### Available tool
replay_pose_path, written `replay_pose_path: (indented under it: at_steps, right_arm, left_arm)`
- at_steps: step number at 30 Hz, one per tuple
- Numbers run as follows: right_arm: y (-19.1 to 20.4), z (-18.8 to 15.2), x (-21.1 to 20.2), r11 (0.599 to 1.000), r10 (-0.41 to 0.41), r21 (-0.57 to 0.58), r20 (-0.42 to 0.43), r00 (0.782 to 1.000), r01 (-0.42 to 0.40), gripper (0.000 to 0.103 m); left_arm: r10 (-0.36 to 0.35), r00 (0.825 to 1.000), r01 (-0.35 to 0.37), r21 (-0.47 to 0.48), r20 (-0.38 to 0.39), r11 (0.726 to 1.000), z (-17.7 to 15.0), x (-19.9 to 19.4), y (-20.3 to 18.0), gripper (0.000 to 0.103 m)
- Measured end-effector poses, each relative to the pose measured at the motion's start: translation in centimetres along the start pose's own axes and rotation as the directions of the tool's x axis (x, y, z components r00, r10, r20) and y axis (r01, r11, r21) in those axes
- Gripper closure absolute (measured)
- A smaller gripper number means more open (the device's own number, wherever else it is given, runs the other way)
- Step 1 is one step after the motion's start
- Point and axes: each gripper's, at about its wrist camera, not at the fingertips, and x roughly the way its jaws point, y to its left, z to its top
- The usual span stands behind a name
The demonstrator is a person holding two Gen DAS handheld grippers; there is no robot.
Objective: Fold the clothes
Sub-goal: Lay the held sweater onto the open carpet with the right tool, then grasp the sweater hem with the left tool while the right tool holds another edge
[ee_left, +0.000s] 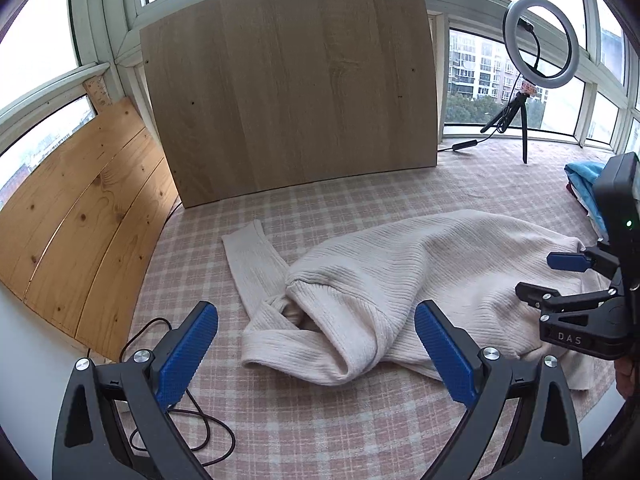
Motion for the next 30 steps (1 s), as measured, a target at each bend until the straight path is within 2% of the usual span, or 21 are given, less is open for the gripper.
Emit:
replay_pose_path:
  at_steps: [6,16,17,18,19,20,25,30]
  right_arm:
    - [0.8,-1.7,4.0,0.999,-0.027,-0.022,-0.096,0.995,0.025,0.048]
    - [0.4,-3.1,5.0,1.000,-0.026,-0.008,-0.101,0.995,0.025,0.049]
    - [0.3,-3.1,5.0,1.000,-0.017,-0.005,-0.101,0.995,0.017,0.051]
    - [0.3,-3.1,4.9,1.000,-0.007,-0.002,-0.102,0.995,0.007,0.062]
    - [0.2,-3.1,4.8,1.000,0.009,0.004,-0.100,0.995,-0.008,0.083]
    - [0.1,-3.1,4.6,1.000,0.015,0.010,-0.096,0.995,-0.014,0.093]
    - [-1.5,-3.1,2.1,0.996,0.062,0.061,-0.050,0.997,-0.059,0.096]
    - [-2.8,-3.1,-0.5,0.989,0.088,0.116,0.001,0.996,-0.088,0.096]
  left_arm:
    - [-0.035,0.999,0.036,0.024,-0.032,0.999,-0.3,2.3,-1.3,0.004]
    - [-0.098,0.992,0.102,0.052,-0.085,0.993,-0.7,5.9,-3.3,0.004]
    - [-0.101,0.991,0.106,0.054,-0.088,0.993,-0.7,6.1,-3.4,0.004]
    - [-0.104,0.990,0.109,0.056,-0.090,0.992,-0.6,6.3,-3.3,0.004]
    - [-0.106,0.990,0.111,0.057,-0.092,0.992,-0.6,6.5,-3.1,0.004]
    - [-0.101,0.990,0.107,0.059,-0.094,0.993,-0.7,6.7,-2.8,0.004]
    - [-0.007,0.991,0.015,0.057,-0.131,0.998,-1.1,8.1,-0.1,0.004]
    - [0.032,0.989,-0.022,0.071,-0.141,0.997,-1.6,8.4,1.2,0.004]
